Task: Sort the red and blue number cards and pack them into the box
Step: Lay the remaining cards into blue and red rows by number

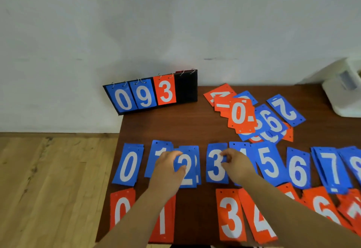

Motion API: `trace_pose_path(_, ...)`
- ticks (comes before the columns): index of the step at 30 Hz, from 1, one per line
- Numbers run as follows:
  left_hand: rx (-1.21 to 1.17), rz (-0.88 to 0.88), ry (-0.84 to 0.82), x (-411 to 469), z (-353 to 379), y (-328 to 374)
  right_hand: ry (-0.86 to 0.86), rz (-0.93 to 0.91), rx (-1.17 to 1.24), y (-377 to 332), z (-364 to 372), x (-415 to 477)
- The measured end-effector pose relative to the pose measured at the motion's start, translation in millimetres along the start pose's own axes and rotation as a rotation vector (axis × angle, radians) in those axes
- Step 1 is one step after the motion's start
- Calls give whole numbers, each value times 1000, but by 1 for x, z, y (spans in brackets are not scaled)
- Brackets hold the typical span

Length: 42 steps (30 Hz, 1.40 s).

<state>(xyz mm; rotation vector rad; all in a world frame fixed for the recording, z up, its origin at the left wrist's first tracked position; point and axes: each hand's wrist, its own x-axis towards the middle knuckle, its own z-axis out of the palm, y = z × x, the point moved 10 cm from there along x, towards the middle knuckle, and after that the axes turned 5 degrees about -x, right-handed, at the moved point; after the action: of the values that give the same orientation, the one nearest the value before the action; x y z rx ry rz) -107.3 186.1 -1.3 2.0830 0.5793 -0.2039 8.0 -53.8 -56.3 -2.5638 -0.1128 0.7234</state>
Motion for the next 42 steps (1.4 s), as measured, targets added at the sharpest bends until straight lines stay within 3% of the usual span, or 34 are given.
trace_pose_path(6, 283, 52, 10, -2, 3, 0, -78, 18, -340, 0, 8, 3)
trace_pose_path(14, 620, 175, 26, 21, 47, 53, 154, -31, -207, 52, -94, -17)
trace_pose_path(21, 661, 160, 17, 62, 121, 123, 199, 86, -173, 154, -189, 12)
trace_pose_path(28, 570, 44, 108, 94, 170, 174, 163, 118, -183, 203, -255, 65)
trace_pose_path(33, 430, -56, 133, 117, 202, 191, 94, 85, -165, 212, -263, 108)
trace_pose_path(42, 429, -210, 137, 188, 218, 193, -11, 98, -180, 215, -240, 177)
